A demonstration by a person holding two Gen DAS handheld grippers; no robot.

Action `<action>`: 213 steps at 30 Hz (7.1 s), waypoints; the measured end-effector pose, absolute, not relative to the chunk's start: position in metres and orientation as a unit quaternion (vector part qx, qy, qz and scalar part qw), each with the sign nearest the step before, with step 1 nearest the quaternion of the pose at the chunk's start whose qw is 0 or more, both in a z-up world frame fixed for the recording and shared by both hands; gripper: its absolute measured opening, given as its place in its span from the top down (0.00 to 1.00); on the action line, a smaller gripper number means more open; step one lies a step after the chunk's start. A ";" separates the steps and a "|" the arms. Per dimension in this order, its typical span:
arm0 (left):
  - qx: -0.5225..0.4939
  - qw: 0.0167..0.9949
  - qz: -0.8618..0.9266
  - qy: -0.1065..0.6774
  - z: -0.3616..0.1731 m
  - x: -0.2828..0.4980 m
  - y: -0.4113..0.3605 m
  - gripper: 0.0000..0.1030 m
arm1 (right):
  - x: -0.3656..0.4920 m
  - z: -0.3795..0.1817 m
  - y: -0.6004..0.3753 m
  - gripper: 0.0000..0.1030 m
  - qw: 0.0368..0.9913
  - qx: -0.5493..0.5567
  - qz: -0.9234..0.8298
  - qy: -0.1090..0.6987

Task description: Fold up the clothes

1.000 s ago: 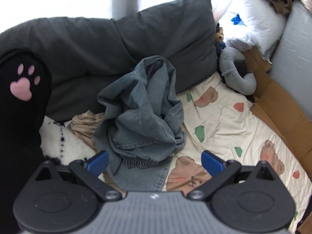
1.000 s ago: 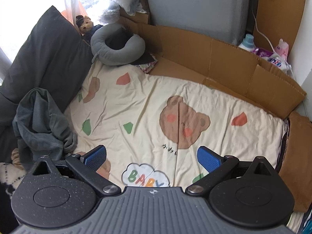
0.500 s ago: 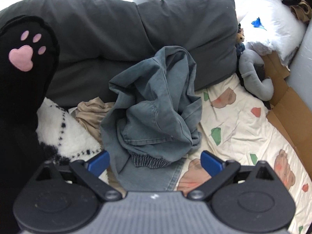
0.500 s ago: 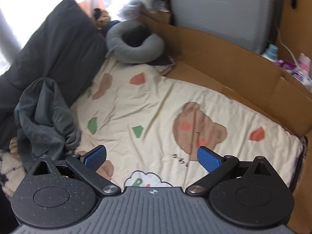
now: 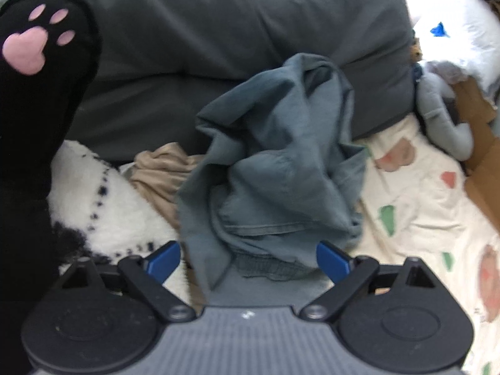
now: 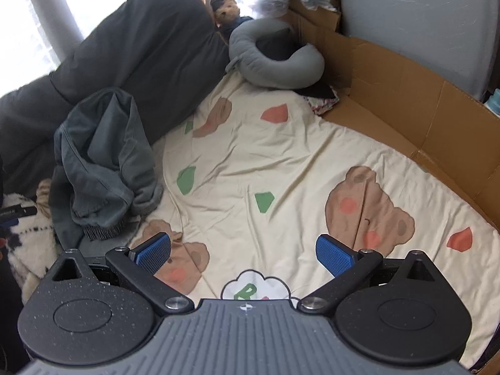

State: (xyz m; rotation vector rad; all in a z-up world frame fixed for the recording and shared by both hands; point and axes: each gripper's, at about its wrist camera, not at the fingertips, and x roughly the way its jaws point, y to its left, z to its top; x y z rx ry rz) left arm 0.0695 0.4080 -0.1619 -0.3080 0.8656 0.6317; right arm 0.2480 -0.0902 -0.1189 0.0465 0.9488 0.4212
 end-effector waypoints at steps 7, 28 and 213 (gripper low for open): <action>-0.144 0.848 0.313 0.403 -0.191 0.067 0.440 0.20 | 0.249 -0.151 -0.084 0.01 0.866 0.007 0.212 0.453; -0.087 0.871 0.331 0.354 -0.223 0.137 0.513 0.33 | 0.242 -0.208 -0.086 0.04 0.840 -0.030 0.220 0.496; -0.216 0.871 -0.091 0.431 -0.175 0.140 0.144 0.97 | 0.185 -0.245 -0.066 0.34 0.814 0.007 0.343 0.469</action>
